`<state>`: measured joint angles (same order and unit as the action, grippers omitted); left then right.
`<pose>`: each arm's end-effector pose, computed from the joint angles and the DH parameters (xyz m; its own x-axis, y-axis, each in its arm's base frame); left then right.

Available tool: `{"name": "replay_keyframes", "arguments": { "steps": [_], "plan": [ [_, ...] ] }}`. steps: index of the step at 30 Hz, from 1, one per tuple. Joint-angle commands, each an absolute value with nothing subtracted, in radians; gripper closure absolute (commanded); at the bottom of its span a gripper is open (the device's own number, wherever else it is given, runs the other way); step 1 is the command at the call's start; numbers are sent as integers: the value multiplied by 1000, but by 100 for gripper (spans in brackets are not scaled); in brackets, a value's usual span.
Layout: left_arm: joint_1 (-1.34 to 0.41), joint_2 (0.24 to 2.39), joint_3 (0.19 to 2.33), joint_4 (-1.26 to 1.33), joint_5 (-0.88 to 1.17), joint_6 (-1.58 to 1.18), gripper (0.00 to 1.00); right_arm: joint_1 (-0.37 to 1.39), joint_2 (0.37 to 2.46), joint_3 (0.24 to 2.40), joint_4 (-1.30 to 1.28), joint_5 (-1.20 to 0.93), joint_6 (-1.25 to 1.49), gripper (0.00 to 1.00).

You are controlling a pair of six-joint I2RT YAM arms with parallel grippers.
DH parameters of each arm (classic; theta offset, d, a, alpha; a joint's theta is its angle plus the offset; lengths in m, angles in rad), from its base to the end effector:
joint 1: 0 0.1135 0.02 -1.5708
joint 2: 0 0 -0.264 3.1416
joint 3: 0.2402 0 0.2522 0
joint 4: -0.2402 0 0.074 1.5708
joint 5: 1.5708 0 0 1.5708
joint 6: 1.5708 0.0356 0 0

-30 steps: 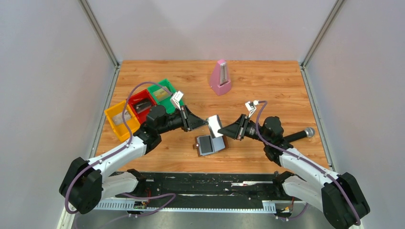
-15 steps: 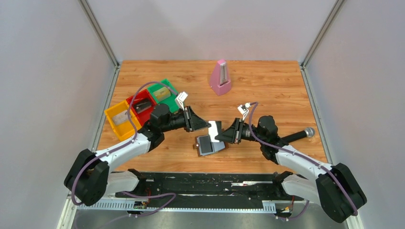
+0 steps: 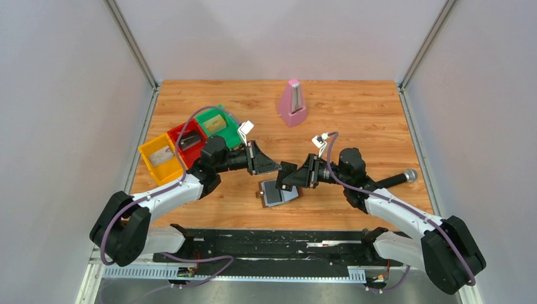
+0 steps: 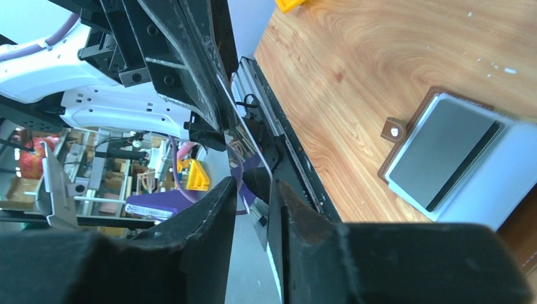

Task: Take the credit cards out of the card holder
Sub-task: Place the credit card in the storage box.

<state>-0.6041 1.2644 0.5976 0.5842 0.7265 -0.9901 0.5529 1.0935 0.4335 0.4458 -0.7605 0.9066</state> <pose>0.2090 -0.1730 0.2525 -0.8478 -0.1743 -0.5009 0.4751 0.1704 -0.8633 0.1799 0.1398 0.2240 -0.8624 0.1382 -0.4870 -0.4454 0.2499 0.8597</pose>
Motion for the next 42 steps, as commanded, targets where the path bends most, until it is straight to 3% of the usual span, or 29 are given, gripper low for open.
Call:
{"name": "replay_keyframes", "arguments": {
  "steps": [1,5,9,12,16,17,19,20,22,24,32,42],
  "plan": [
    [-603,1269,647,580,802,-953,100,554,1064,521,338,-732,787,65],
    [-603,1280,682,490,862,-890,100,542,1051,565,261,-716,740,59],
    [-604,1281,700,433,895,-845,100,520,1053,605,219,-746,707,61],
    [-603,1282,726,354,917,-786,100,512,1057,622,206,-781,689,71],
    [-603,1272,765,220,915,-704,100,510,1066,625,226,-835,695,98],
    [-600,1258,772,200,893,-683,99,510,1071,623,238,-848,705,100],
    [-591,1230,777,160,844,-683,87,510,1077,612,274,-850,741,100],
    [-587,1219,768,163,829,-691,72,510,1076,602,294,-836,772,100],
    [-576,1161,745,174,788,-719,55,508,1068,591,331,-780,814,100],
    [-565,1106,718,167,726,-739,49,508,1059,589,362,-711,859,100],
    [-545,957,630,229,558,-842,43,509,1017,550,539,-452,1028,100],
    [-546,1011,565,472,543,-1021,44,509,1030,493,696,-293,1149,100]
  ]
}}
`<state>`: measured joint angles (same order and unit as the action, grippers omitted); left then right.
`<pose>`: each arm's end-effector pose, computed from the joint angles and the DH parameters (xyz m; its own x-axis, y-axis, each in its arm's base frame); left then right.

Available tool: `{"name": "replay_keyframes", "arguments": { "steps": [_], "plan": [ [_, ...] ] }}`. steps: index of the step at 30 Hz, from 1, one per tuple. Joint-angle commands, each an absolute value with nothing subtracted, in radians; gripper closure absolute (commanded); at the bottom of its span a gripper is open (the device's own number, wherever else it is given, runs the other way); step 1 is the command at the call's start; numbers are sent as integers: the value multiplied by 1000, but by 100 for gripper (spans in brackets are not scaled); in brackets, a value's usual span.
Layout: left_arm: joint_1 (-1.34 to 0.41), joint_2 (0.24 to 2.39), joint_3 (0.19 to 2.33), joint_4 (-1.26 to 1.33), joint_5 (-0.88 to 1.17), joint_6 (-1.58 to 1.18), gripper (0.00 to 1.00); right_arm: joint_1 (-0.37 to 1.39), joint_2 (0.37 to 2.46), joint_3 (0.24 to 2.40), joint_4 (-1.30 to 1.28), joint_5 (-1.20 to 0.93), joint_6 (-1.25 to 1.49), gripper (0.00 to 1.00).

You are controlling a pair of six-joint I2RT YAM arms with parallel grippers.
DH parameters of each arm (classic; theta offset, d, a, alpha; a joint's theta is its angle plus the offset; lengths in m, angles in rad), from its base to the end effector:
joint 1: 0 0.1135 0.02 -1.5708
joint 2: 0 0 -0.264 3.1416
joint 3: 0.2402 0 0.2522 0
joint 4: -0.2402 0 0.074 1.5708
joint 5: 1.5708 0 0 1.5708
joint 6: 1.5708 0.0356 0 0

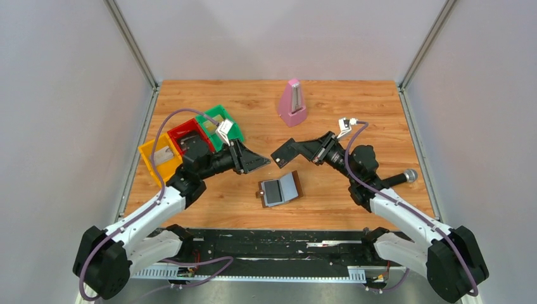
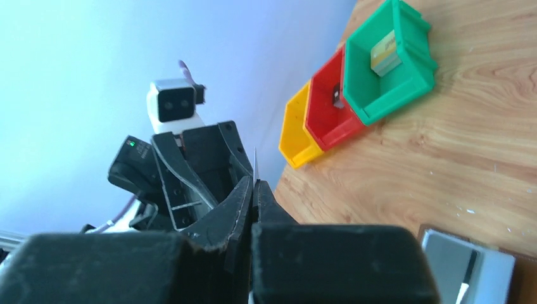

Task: Take the credit cards out of the card holder
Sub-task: Place the credit card in the storage box.

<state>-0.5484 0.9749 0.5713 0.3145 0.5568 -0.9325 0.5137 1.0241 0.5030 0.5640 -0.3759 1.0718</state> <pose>0.1818 -0.1331 0.2817 -0.7614 -0.3338 -0.5557 0.4704 0.3054 -0.8279 0.1957 0.1254 0.2737 -0.6640 0.5632 -0.4919 -0.4044 0.2829 0.8697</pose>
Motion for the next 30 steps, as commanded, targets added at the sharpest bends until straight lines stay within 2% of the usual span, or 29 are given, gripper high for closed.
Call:
{"name": "replay_keyframes", "arguments": {
  "steps": [1,8,16,18,20,21,26,30],
  "plan": [
    [-545,1038,567,501,548,-1031,45,509,1041,492,704,-290,1159,100],
    [-546,1104,571,592,562,-1069,51,511,1115,484,794,-317,1223,100],
    [-546,1134,583,632,555,-1085,74,512,1146,458,825,-323,1255,100],
    [-545,1148,584,647,561,-1091,91,512,1155,451,832,-326,1261,100],
    [-545,1158,587,647,567,-1092,100,513,1158,444,829,-326,1259,99],
    [-542,1156,589,640,567,-1085,100,512,1158,440,826,-326,1258,99],
    [-464,1115,601,524,582,-1038,100,511,1136,428,780,-326,1213,84],
    [-357,1087,655,359,704,-906,100,511,1095,429,720,-344,1145,61]
  ]
}}
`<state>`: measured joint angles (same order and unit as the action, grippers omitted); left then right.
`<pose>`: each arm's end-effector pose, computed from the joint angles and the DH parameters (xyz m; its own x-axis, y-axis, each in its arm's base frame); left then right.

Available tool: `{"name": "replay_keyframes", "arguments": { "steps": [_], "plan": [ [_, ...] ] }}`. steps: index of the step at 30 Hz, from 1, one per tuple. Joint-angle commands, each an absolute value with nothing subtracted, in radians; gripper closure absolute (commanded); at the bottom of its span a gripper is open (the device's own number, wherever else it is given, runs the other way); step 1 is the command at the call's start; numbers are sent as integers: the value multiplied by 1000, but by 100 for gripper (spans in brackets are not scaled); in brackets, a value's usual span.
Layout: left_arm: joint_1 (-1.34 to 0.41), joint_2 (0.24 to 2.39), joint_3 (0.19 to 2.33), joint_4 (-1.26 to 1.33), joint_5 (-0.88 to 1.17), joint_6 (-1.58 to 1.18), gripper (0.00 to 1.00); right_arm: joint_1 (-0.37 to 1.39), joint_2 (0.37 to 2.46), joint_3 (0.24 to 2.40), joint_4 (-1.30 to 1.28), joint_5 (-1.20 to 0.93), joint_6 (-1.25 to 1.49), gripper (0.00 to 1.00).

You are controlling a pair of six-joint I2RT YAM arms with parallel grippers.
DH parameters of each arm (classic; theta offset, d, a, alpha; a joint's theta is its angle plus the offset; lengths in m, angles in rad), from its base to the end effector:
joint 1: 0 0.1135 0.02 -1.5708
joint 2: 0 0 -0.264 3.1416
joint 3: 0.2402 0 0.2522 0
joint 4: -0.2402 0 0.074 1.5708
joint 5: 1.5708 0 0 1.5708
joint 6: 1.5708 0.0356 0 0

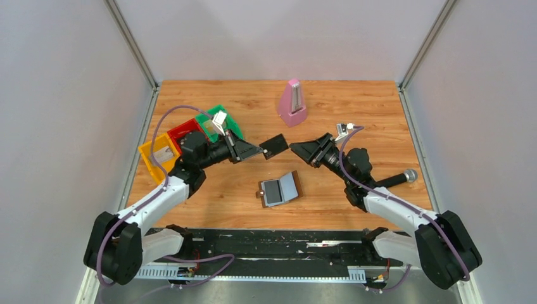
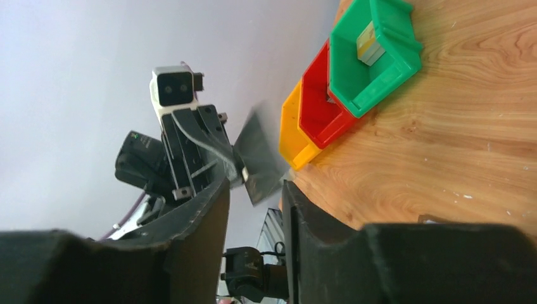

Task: Take the credit cards out of the card holder
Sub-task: Place the credit card in the storage box.

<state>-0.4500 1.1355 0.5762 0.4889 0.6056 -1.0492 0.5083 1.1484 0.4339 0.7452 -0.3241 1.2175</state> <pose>0.2173 -0.1275 0.2665 -0.7849 -0.4125 -0.4623 0.3780 0.2723 -0.8848 0.2075 0.1286 0.2424 -0.6845 0.6368 -0.3550 -0.2810 0.2189 0.9344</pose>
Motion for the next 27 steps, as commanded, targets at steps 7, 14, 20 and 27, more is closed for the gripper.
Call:
{"name": "replay_keyframes", "arguments": {
  "steps": [7,14,20,27],
  "plan": [
    [-93,1079,836,-125,838,-646,100,511,983,407,589,-381,1023,7],
    [261,1186,936,-308,930,-558,100,511,839,382,446,-355,923,0],
    [403,1329,1038,-467,864,-444,100,508,788,391,378,-360,855,0],
    [452,1422,1142,-575,674,-369,100,505,740,368,373,-353,855,0]
  ]
}}
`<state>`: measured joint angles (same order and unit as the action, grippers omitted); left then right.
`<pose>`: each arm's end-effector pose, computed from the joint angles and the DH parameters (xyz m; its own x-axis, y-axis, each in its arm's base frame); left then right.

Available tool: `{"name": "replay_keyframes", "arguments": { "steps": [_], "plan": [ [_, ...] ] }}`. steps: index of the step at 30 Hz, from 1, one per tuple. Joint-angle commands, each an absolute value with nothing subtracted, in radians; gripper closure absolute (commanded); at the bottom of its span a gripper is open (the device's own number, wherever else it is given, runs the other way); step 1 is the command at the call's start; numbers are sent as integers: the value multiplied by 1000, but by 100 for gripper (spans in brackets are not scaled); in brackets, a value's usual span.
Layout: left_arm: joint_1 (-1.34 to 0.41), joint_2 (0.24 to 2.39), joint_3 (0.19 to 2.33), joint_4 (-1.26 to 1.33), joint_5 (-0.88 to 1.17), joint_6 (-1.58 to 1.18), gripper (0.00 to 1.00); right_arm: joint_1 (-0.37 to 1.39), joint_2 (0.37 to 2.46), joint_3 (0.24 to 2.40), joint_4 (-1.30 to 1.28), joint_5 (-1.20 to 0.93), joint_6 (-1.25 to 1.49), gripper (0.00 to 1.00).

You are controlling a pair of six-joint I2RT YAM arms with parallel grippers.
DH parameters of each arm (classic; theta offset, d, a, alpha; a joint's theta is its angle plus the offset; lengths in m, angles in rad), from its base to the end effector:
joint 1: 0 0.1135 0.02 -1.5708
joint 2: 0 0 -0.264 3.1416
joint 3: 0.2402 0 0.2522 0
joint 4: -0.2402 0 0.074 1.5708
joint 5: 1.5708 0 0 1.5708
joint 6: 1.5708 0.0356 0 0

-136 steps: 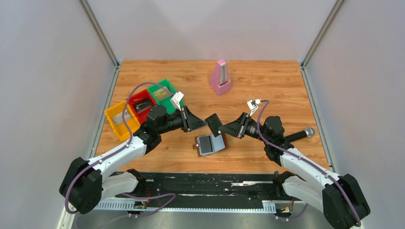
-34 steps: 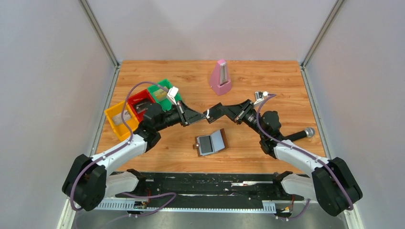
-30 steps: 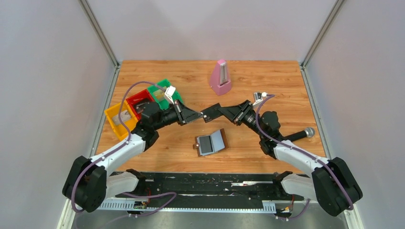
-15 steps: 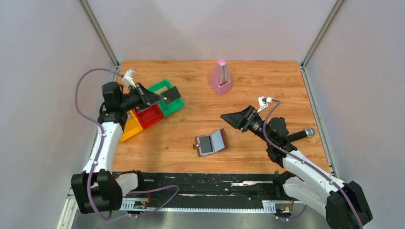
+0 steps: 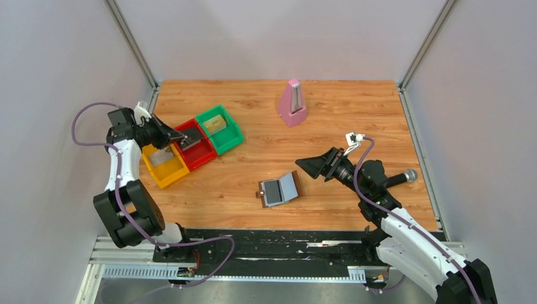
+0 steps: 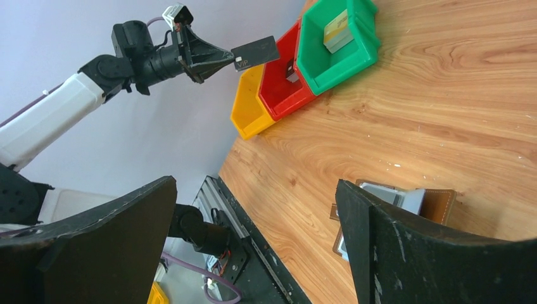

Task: Take the credit cards out of the card holder
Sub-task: Place the credit card in the storage box.

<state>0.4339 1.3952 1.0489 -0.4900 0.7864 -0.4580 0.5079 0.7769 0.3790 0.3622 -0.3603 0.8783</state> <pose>0.2747 0.0995 0.2731 -0.6630 -0.6514 -0.3689 -0.1780 0.6158 -0.7675 0.1582 0.1024 0.2551 -0.6071 0.4864 -0.6284 -0.4631 0.4260 0.7772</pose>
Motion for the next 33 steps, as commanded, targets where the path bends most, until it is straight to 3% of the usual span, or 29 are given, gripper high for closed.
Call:
{"name": "replay_keyframes", "arguments": {
  "steps": [1,33],
  "plan": [
    [452,1435,1153,-580,664,-368,100,504,737,363,378,-353,857,0],
    [453,1804,1436,-649,643,-379,100,503,811,403,383,-358,890,0]
  ]
}}
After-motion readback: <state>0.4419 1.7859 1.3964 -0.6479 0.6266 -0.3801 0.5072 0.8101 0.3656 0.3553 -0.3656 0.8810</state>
